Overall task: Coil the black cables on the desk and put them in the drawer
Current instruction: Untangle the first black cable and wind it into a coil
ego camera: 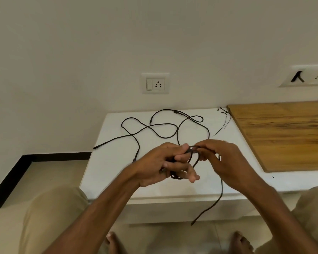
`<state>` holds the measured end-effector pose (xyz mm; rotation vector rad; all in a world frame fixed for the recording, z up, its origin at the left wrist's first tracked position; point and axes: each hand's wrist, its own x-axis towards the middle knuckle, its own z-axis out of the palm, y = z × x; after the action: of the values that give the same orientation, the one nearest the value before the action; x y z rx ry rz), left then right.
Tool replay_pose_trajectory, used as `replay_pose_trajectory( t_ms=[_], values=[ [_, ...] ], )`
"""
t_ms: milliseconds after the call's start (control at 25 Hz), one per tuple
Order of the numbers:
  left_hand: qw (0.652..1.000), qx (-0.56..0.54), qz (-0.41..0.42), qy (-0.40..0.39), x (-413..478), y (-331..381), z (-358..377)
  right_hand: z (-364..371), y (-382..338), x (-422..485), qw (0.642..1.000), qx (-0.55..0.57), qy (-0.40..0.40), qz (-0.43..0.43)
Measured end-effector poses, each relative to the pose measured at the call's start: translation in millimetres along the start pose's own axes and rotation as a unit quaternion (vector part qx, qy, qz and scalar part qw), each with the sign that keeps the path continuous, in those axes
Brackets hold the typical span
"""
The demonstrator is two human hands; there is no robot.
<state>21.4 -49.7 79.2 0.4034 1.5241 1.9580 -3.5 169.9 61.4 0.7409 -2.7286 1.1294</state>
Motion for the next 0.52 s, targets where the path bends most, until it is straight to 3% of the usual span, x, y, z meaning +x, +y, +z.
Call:
replay_pose_trajectory(
  t_ms=[280,520],
  values=[
    [0.976,-0.196,0.083,0.056,2,4,-2,23,-3,-10,0.981,0.07,-0.162,0.076],
    [0.961,-0.219,0.13,0.11,6,1,1,29,-18,-11,0.96,0.133,-0.229,0.094]
  ],
)
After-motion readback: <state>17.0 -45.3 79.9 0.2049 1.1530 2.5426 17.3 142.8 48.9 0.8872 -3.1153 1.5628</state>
